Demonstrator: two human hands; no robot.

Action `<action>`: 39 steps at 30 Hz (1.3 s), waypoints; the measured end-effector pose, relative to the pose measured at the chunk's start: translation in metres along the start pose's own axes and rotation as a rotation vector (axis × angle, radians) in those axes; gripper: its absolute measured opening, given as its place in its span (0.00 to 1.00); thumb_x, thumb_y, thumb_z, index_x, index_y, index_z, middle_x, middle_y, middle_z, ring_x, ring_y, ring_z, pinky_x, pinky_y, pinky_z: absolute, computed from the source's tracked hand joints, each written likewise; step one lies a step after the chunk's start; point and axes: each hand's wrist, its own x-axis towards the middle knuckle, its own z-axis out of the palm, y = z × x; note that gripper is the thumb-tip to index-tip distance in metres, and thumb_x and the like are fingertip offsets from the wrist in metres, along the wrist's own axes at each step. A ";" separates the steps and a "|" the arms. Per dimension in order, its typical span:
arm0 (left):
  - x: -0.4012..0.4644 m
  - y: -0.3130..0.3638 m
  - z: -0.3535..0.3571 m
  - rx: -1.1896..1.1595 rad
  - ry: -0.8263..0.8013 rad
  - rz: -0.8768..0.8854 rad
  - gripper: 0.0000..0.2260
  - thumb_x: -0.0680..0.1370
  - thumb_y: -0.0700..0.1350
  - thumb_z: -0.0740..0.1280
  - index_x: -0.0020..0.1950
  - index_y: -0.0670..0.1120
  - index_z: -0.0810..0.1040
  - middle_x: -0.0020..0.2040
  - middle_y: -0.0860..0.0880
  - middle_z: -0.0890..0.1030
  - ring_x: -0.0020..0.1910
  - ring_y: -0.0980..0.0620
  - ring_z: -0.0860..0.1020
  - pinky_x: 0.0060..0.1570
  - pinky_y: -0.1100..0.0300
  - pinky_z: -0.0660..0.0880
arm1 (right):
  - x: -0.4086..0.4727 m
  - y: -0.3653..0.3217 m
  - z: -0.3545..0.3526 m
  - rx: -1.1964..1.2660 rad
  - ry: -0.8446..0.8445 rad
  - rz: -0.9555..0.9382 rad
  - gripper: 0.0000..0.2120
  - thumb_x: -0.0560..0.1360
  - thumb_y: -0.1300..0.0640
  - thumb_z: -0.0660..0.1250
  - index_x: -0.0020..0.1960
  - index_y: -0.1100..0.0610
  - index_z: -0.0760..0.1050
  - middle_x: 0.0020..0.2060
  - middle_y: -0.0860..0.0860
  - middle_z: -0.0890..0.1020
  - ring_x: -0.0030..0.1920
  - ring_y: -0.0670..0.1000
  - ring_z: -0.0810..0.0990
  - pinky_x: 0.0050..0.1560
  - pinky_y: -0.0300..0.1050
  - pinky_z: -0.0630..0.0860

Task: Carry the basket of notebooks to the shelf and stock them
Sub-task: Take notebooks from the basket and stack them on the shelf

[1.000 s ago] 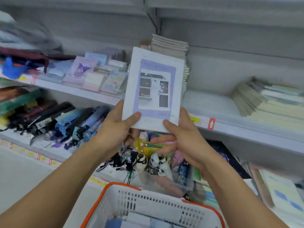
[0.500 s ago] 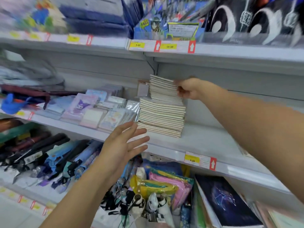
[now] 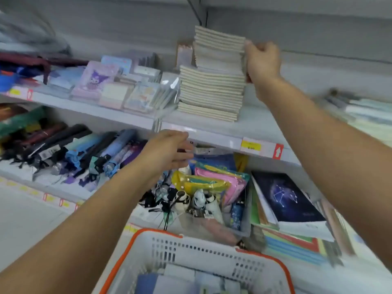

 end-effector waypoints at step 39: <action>-0.026 -0.071 -0.048 0.335 0.276 -0.238 0.36 0.62 0.58 0.80 0.62 0.40 0.75 0.50 0.44 0.84 0.38 0.51 0.85 0.29 0.61 0.80 | -0.314 0.240 -0.086 0.620 -0.719 0.868 0.03 0.81 0.60 0.62 0.50 0.54 0.74 0.45 0.51 0.86 0.44 0.50 0.85 0.39 0.51 0.84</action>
